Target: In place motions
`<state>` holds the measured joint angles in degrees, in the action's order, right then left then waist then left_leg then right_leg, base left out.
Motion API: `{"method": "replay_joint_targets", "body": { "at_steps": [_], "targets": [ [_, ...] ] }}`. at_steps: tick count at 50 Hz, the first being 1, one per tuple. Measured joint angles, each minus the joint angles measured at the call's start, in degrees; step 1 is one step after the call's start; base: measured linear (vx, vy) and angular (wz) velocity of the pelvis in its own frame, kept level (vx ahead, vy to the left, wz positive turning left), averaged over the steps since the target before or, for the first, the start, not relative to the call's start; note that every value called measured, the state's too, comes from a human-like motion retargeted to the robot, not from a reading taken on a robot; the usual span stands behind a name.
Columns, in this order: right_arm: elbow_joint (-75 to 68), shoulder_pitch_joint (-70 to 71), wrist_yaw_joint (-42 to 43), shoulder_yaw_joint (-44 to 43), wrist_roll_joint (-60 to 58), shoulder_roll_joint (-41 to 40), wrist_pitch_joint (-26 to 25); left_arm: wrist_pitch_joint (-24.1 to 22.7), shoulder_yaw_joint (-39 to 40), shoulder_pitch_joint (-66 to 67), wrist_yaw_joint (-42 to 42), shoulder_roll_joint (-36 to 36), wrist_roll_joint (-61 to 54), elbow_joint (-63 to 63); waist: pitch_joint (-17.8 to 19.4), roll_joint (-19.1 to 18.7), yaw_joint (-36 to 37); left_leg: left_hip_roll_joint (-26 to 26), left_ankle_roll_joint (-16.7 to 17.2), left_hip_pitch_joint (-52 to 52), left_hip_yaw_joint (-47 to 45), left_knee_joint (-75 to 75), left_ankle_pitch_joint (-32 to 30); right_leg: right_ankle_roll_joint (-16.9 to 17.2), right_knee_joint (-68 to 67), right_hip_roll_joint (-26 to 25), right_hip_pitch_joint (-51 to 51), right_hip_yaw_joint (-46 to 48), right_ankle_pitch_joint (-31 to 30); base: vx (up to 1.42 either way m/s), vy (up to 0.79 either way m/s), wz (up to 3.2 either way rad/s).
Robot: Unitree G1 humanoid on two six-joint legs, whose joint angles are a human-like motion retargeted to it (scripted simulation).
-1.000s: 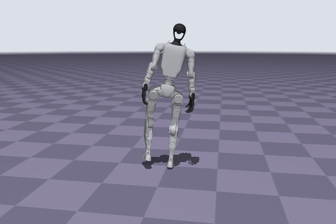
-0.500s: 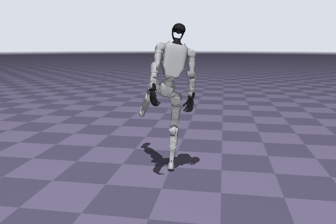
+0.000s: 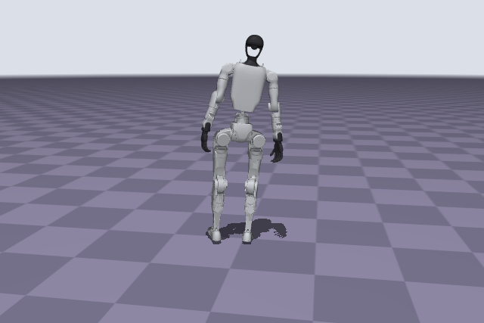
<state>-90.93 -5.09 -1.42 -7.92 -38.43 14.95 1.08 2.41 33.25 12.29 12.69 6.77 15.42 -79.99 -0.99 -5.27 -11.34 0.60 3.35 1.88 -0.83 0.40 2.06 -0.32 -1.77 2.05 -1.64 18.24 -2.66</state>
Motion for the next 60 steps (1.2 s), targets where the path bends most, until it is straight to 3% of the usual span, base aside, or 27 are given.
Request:
{"method": "replay_joint_targets", "body": {
  "at_steps": [3, 7, 12, 19, 27, 31, 33, 35, 38, 40, 43, 50, 55, 60],
  "targets": [
    [0.4, 1.58, -0.12, -0.26, 2.61, -1.21, 0.8, -0.41, -0.5, -1.88, 0.24, 0.0, -0.43, 0.99, 0.8, 0.22, -1.27, 1.23, -1.16, 2.28, 1.66, 1.11, 0.52, 0.84, 0.7, 1.0, 0.4, 1.65, -0.69, -0.04, 0.14, 0.48],
    [1.45, 3.11, -2.42, 1.6, 4.9, -2.71, 1.4, -0.95, -2.94, -2.88, 0.47, 0.65, 0.19, 2.78, 2.93, 2.37, 3.9, 2.54, -2.53, 1.86, -0.57, 2.75, 2.48, 1.09, 1.3, 2.17, -0.16, -0.62, -2.08, 0.08, 0.11, -0.47],
    [4.23, 4.87, -4.42, 4.42, 1.51, -4.8, 2.2, -1.8, -2.78, 1.01, -0.33, -0.37, 0.19, 2.32, 1.01, 3.31, 8.83, 2.63, -3.61, 0.8, -4.42, 1.53, 4.01, 1.93, 1.28, 2.55, 1.34, -3.67, -3.41, 0.17, 0.13, -0.65],
    [11.57, 6.32, -9.26, 8.3, 2.17, -6.76, 5.42, 0.7, 1.83, 3.8, 0.96, -2.43, 0.73, -5.47, 0.42, 4.48, 6.68, 3.83, -5.25, 0.15, -5.7, 1.24, 5.61, 3.94, 1.86, 3.74, 1.23, -3.77, -4.8, 0.12, 0.13, -0.14],
    [9.81, 5.79, -8.79, 6.69, 2.68, -4.82, 5.66, 0.07, 1.8, 6.11, 2.79, -3.78, 2.31, -4.75, -0.38, 6.01, 10.43, 6.81, -7.78, -2.2, -7.32, 1.11, 8.36, 6.15, 0.3, 6.15, 0.54, -4.08, -4.63, 0.17, 0.23, -0.23],
    [6.2, 5.02, -7.41, 4.17, 1.73, -2.56, 5.39, -0.29, 1.78, 4.87, 1.33, -3.88, 1.46, -4.71, -0.86, 5.21, 14.32, 6.32, -8.12, -0.35, -9.59, 2.81, 8.49, 6.24, -8.25, 6.57, 3.93, -6.15, -4.87, 0.13, 0.25, -0.58],
    [4.8, 4.94, -6.6, 2.95, 1.28, -1.78, 5.25, -0.63, 0.98, 3.68, 0.4, -3.36, 0.25, -5.11, 0.07, 3.33, 15.94, 4.19, -8.27, -0.13, -10.7, 3.28, 8.14, 3.88, -17.47, 3.92, 8.07, -8.85, -4.28, 0.03, 0.16, -0.24],
    [4.2, 4.47, -5.58, 1.54, 0.92, -1.25, 5.15, -0.72, -0.85, 2.28, -0.28, -2.02, -0.71, -5.85, 1.27, 2.42, 7.85, 3.52, -7.42, -1.25, -2.89, 3.48, 7.99, 4.19, -24.94, 4.21, 10.63, -4.42, -1.45, -0.04, 0.2, 2.53],
    [3.42, 3.04, -4.76, -0.01, 1.5, -0.5, 5.38, 0.2, -2.27, 0.45, -1.16, 0.08, 0.9, -7.05, 3.29, 2.84, 1.77, 4.14, -8.01, -2.57, 1.46, 3.31, 7.26, 4.43, -26.63, 3.78, 16.26, -1.71, 1.2, -0.01, 0.12, 1.66],
    [2.65, 2.07, -4.51, -0.86, 2.12, 0.06, 5.48, 0.59, -3.38, -0.54, -2.41, 1.04, 2.02, -7.07, 4.86, 3.57, -1.13, 4.44, -8.2, -3.11, 3.25, 3.85, 7.04, 3.77, -24.41, 3.79, 20.9, -0.2, 3.09, 0.01, 0.04, 0.94],
    [2.48, 0.74, -3.95, -1.97, 1.68, 0.76, 5.24, -0.48, -6.17, -1.78, -2.19, 2.16, 1.31, -5.5, 8.7, 4.76, -6.67, 4.35, -7.92, -4.73, 7.15, 4.47, 6.8, 5.51, -19.45, 2.63, 28.17, -1.28, 4.64, -0.08, 0.03, 1.29],
    [1.01, -0.68, -2.4, -1.66, 1.97, 1.09, 4.67, -0.76, -5.99, -6.2, -1.16, 3.67, 0.82, -3.38, 18.3, 5.8, -20.85, -1.63, -6.13, -5.13, 10.52, 8.24, 7.27, 3.83, -10.15, 4.73, 42.41, 1.59, 7.62, -0.16, 0.06, 1.33],
    [-1.39, -1.97, -1.47, -2.44, 2.49, 1.01, 3.59, -1.59, -5.48, -8.07, -1.14, 2.6, -1.31, -2.18, 20.27, 4.59, -22.69, -4.3, -6.22, -3.16, 11.95, 9.65, 8.33, 1.57, -7.89, 6.02, 49.3, -0.35, 7.65, -0.03, 0.0, 0.69],
    [-0.85, -2.75, -2.38, -4.1, 3.36, 0.9, 3.27, -2.31, -7.37, -8.35, -0.27, 0.52, -3.74, -2.39, 19.73, 3.09, -18.95, -3.78, -6.13, -2.31, 12.38, 10.11, 8.99, 1.08, -6.48, 7.1, 48.29, -2.55, 6.8, 0.02, 0.03, 0.1]
  ]
}}
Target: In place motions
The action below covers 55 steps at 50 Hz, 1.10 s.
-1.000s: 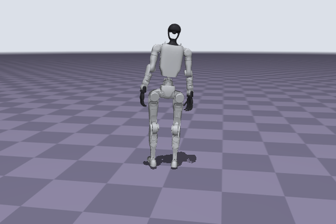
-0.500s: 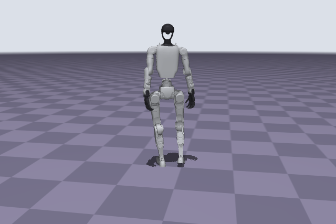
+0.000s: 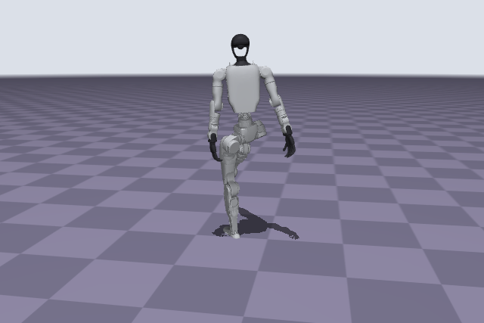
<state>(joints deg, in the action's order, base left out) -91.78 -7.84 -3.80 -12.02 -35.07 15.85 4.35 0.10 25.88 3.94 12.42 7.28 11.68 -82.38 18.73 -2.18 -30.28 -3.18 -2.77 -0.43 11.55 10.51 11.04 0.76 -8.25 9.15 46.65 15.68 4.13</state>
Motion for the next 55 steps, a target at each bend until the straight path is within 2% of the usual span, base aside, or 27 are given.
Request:
{"method": "replay_joint_targets", "body": {
  "at_steps": [3, 8, 15, 21, 27, 30, 33, 35, 38, 43, 49, 55],
  "targets": [
    [2.81, 0.96, -0.98, 0.8, -0.22, -0.18, 0.7, -0.15, 0.71, 1.2, 0.26, -0.77, 0.42, -0.17, -0.85, 0.79, 1.33, 1.38, 0.16, -0.81, -1.51, -1.07, 0.06, 0.37, 0.06, -0.09, -4.74, -1.06, -0.75, 0.03, 0.07, -0.22],
    [8.02, 2.8, -2.3, 3.18, 0.24, -1.11, 2.37, -0.17, 2.96, 6.1, -0.48, -2.2, 2.41, -1.06, -4.4, 1.81, 3.46, 4.23, -0.63, -2.17, -3.5, -3.7, 0.7, 1.19, -1.31, -1.78, -15.96, -3.21, -2.83, 0.08, 0.01, -0.6],
    [15.19, 6.67, -7.05, 7.43, 1.89, -3.2, 4.13, 1.78, 7.24, 12.09, -1.05, -1.92, 5.3, -5.56, -10.76, 3.15, 11.06, 7.56, -1.74, -0.04, -8.0, -3.17, 4.01, 2.47, -7.4, -6.55, -30.49, -14.31, -7.56, 0.07, -0.06, -1.02],
    [20.63, 8.13, -9.49, 11.78, 0.9, -4.32, 5.86, 2.48, 9.7, 14.94, -0.91, -2.26, 5.27, -5.66, -14.47, 3.09, 18.42, 7.6, -1.51, 1.58, -13.12, -4.69, 5.95, 0.84, -6.44, -5.92, -38.48, -14.91, -9.27, -0.02, -0.08, -1.38],
    [22.5, 9.57, -10.36, 15.28, -1.74, -4.85, 6.35, 2.37, 10.61, 13.25, -0.13, -3.12, 2.04, -4.93, -14.58, 3.78, 21.75, 6.8, -0.72, 1.83, -19.56, -6.14, 7.31, 0.07, -2.21, -3.39, -41.91, -15.34, -12.37, -0.12, -0.14, -0.92],
    [22.96, 9.27, -11.17, 15.75, -2.08, -5.13, 6.39, 2.49, 10.03, 11.11, 1.1, -2.72, 2.02, -4.07, -13.95, 4.18, 21.22, 6.66, -0.02, 1.71, -21.1, -6.66, 7.36, 0.92, 0.19, -1.81, -43.31, -14.34, -13.34, -0.16, -0.19, -0.32],
    [22.39, 8.39, -11.14, 15.26, -2.24, -5.18, 6.24, 2.15, 8.91, 8.97, 1.46, -1.86, 2.69, -2.49, -14.07, 4.83, 21.77, 6.73, 0.81, 2.09, -22.91, -6.75, 7.82, 2.83, 2.09, -0.03, -43.97, -12.78, -18.63, -0.14, -0.2, -0.36],
    [21.43, 7.41, -10.64, 14.97, -2.59, -5.02, 5.9, 1.66, 8.2, 7.86, 0.96, -1.37, 2.75, -1.43, -14.68, 5.14, 22.57, 6.51, 1.59, 2.52, -24.24, -6.8, 8.2, 4.81, 3.09, 0.75, -44.24, -10.46, -17.15, -0.12, -0.23, -0.38],
    [18.12, 6.61, -9.3, 14.14, -3.63, -4.57, 4.99, 1.15, 7.19, 6.17, 0.27, -0.83, 2.08, -0.07, -14.75, 5.05, 23.85, 5.62, 2.79, 2.28, -25.37, -7.2, 8.5, 2.9, 4.73, 0.84, -44.58, -5.2, -14.06, -0.12, -0.26, -0.18],
    [10.1, 6.25, -5.6, 11.45, -7.1, -3.54, 2.53, 0.91, 6.39, 4.67, -0.43, -1.17, -0.08, 0.78, -14.96, 4.66, 24.53, 4.46, 4.4, 1.85, -25.73, -7.43, 8.71, 4.33, 7.31, 0.28, -45.79, -5.77, -14.45, -0.09, -0.26, 0.11],
    [4.25, 5.24, 0.55, 7.42, -5.76, -1.81, 0.94, 0.07, 5.18, 4.71, -1.17, -3.26, -1.07, -0.39, -16.38, 2.46, 23.04, 2.25, 5.56, 3.96, -25.55, -6.5, 9.45, 1.84, 7.49, -1.99, -44.82, -5.86, -13.74, -0.08, -0.15, 0.14],
    [2.91, 4.85, 1.73, 5.71, -3.58, -0.53, 0.08, -0.45, 3.5, 6.29, -2.17, -4.39, 2.73, 0.03, -16.03, 0.63, 20.49, 0.62, 7.1, 4.34, -25.15, -6.22, 9.81, 0.02, 6.96, -3.65, -44.82, -6.61, -12.9, -0.08, -0.11, 0.17]
  ]
}}
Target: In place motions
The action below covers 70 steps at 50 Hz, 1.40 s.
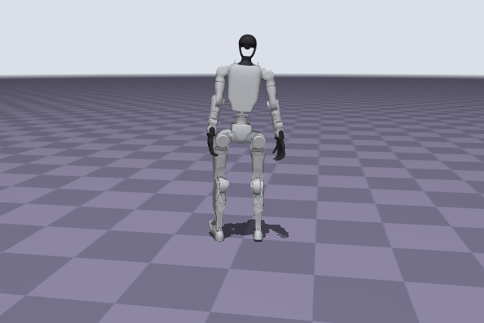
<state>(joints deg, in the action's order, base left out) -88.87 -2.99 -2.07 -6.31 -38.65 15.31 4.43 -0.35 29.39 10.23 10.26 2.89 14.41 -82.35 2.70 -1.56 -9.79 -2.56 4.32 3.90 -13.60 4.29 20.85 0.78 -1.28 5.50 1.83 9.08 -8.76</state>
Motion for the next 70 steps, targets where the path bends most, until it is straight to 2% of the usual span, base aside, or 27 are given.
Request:
{"method": "replay_joint_targets", "body": {
  "at_steps": [21, 48, 70],
  "targets": [
    [5.13, 1.15, -5.5, 1.49, 2.22, -3.0, 0.73, 0.67, 1.05, 0.84, -1.54, 0.28, -1.98, -1.26, -1.38, -0.78, 0.78, -1.55, 2.58, -1.13, 0.78, -0.45, 2.48, -1.41, 0.31, -1.39, -2.1, 1.51, 2.28, 0.0, -0.03, 0.05],
    [2.07, -0.04, -5.18, 0.49, 2.26, -2.74, 0.12, 2.01, 3.14, 1.73, -0.53, 1.45, -1.09, -3.19, -4.98, -0.14, 2.06, 0.44, 1.81, -2.53, -0.13, -3.04, 4.93, 0.02, 0.4, -0.12, -2.83, 2.25, 2.98, 0.04, 0.02, 0.02],
    [2.5, -0.03, -5.41, 0.08, 2.48, -2.55, -0.1, 2.03, 2.67, 1.41, 0.01, 1.34, -0.72, -2.15, -5.16, 0.3, 1.85, 0.83, 1.93, -2.67, -1.58, -3.24, 6.4, 0.85, 0.48, 0.4, -2.66, 2.07, 2.69, 0.0, 0.0, 0.0]
  ]
}}
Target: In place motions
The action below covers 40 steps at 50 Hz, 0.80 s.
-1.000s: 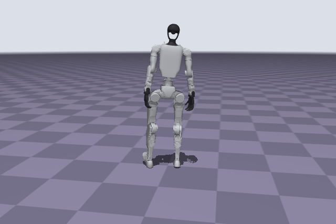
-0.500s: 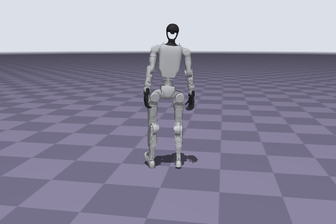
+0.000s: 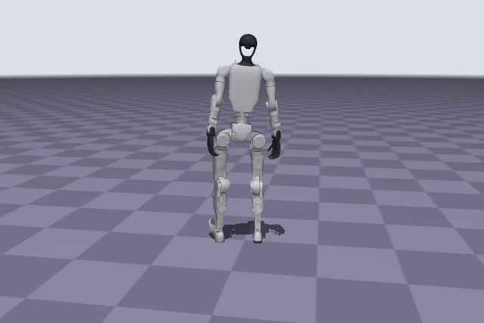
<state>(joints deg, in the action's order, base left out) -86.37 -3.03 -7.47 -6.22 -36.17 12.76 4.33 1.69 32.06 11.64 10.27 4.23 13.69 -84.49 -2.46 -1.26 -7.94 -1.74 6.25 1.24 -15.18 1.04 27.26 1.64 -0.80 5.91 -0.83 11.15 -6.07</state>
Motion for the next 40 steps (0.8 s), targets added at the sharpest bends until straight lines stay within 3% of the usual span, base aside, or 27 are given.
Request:
{"method": "replay_joint_targets", "body": {
  "at_steps": [40],
  "targets": [
    [-0.01, -0.26, -0.11, 0.08, -0.39, -0.2, -0.22, 0.2, 0.38, 0.27, 1.29, -0.41, 0.41, -0.51, -0.13, -0.62, 0.05, 0.36, 0.4, 0.2, -1.6, -0.01, 1.69, 1.09, 0.0, 0.7, 0.18, 0.22, -0.16, 0.0, 0.0, 0.0]
  ]
}}
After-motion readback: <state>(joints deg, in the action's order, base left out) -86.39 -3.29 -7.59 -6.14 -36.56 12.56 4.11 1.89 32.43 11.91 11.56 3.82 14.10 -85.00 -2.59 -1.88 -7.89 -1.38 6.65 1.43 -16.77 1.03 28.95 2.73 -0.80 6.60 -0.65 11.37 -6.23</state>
